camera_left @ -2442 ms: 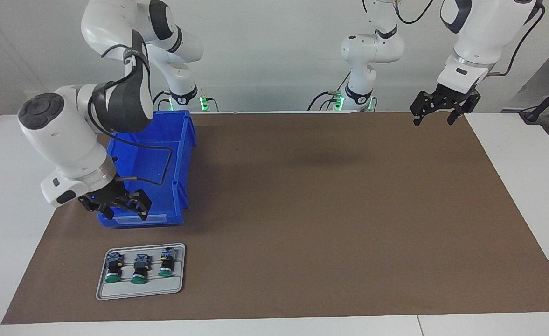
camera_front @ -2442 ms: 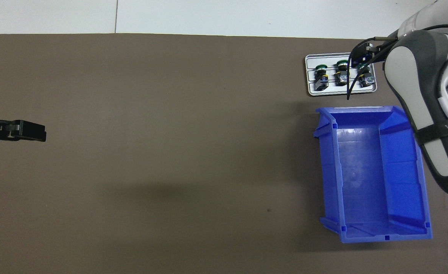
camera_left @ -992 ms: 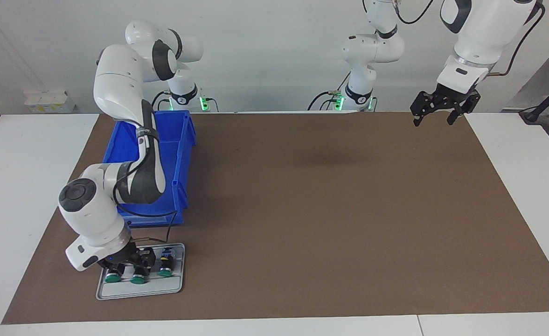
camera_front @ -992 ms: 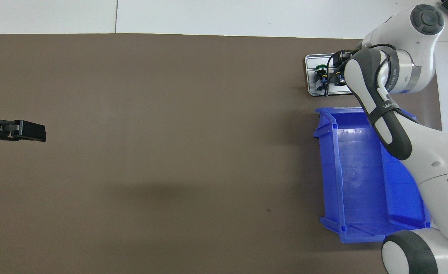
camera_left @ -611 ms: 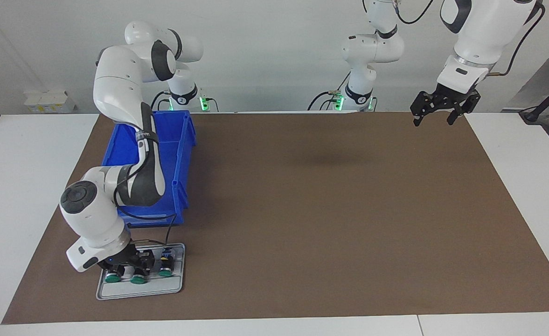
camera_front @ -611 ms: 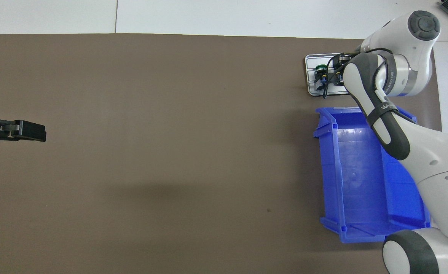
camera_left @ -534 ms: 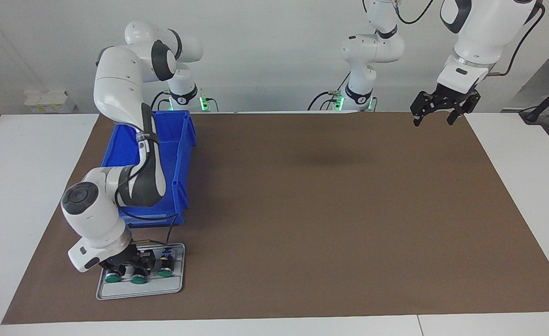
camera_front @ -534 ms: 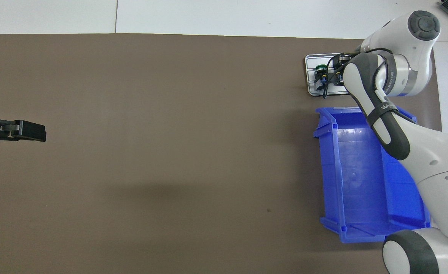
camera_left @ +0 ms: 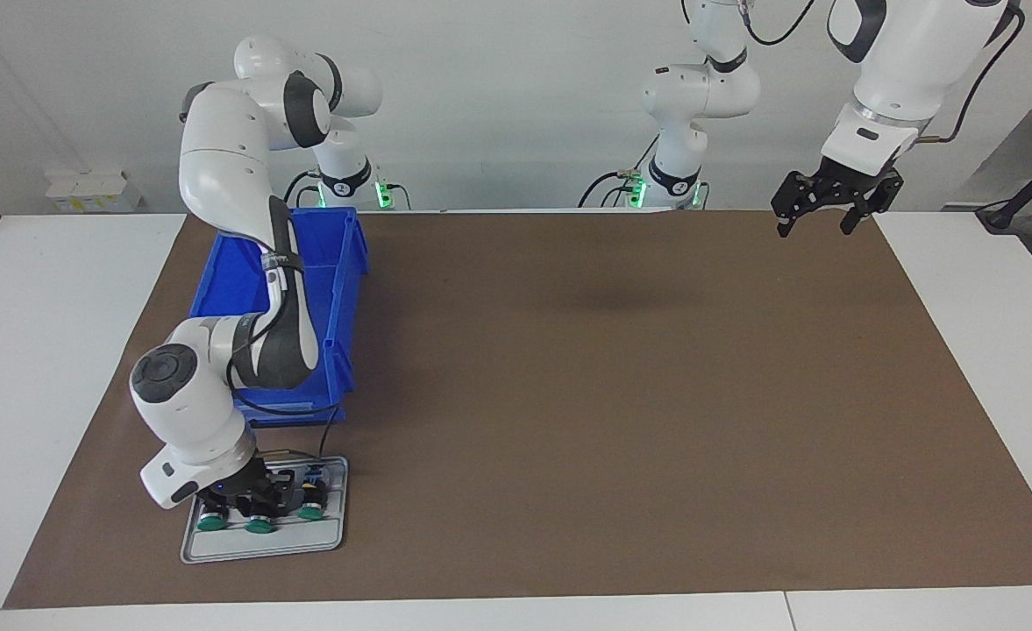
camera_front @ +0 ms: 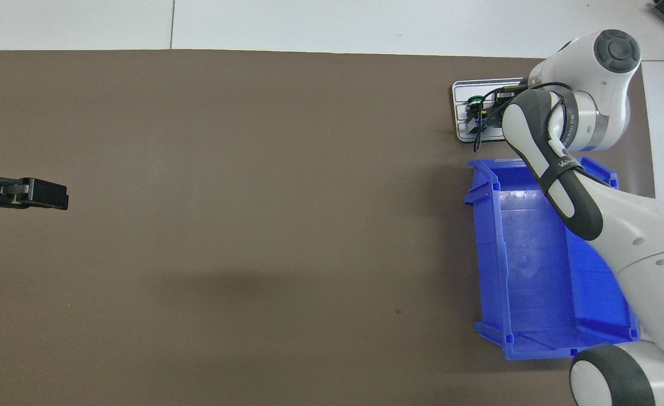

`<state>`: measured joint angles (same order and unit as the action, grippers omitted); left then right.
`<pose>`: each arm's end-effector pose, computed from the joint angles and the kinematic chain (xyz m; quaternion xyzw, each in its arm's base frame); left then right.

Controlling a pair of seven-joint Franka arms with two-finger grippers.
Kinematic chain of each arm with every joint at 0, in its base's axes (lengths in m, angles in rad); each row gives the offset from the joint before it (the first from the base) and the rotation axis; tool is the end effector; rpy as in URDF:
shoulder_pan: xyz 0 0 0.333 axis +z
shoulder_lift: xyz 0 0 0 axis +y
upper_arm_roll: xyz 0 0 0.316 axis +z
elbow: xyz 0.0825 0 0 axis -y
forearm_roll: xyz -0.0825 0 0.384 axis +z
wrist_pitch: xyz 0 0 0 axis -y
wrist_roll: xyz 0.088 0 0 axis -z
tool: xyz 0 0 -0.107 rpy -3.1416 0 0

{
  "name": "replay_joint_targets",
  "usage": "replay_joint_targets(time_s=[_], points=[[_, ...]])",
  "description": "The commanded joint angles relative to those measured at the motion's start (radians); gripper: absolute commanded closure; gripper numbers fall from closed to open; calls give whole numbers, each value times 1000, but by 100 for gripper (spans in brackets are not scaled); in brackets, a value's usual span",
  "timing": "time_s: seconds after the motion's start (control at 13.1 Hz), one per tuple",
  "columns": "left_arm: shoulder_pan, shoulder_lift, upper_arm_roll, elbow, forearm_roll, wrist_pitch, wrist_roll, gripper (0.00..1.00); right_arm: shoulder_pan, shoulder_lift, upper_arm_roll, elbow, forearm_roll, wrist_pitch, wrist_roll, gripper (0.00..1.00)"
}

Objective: Place and press button with both arms
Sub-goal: 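Lift the green button and carry it toward the table center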

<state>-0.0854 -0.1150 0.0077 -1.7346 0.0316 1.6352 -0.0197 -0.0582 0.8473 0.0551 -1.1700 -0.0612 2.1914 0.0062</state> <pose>0.5216 -0.0372 0.6145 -0.9994 0.0299 -0.0085 0.0149 0.7785 -0.0177 0.2994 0.9961 -0.0002 0.0875 0.0065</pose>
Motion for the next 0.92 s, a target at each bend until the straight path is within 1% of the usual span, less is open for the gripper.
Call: replay_joint_targets(time_s=[0.0,0.23,0.38,0.53,0.61,0.84], points=[[10,-28,-5,-28,8,-5,6,0,-3,-40,5,-50,6,14,23,100],[10,-28,-5,-28,8,-3,7,0,-2,-103,5,-62,-3,-11,110,100],[10,-28,-5,-28,8,-3,7,0,6,-151,5,-63,-3,-76,191,100],[10,-28,-5,-28,8,-3,7,0,27,-201,6,-77,-5,-131,344,100],[10,-28,-5,-28,8,-3,7,0,55,-221,5,-79,-5,-156,415,100],[10,-28,-5,-28,8,-3,7,0,133,-252,3,-77,-6,-202,659,100]])
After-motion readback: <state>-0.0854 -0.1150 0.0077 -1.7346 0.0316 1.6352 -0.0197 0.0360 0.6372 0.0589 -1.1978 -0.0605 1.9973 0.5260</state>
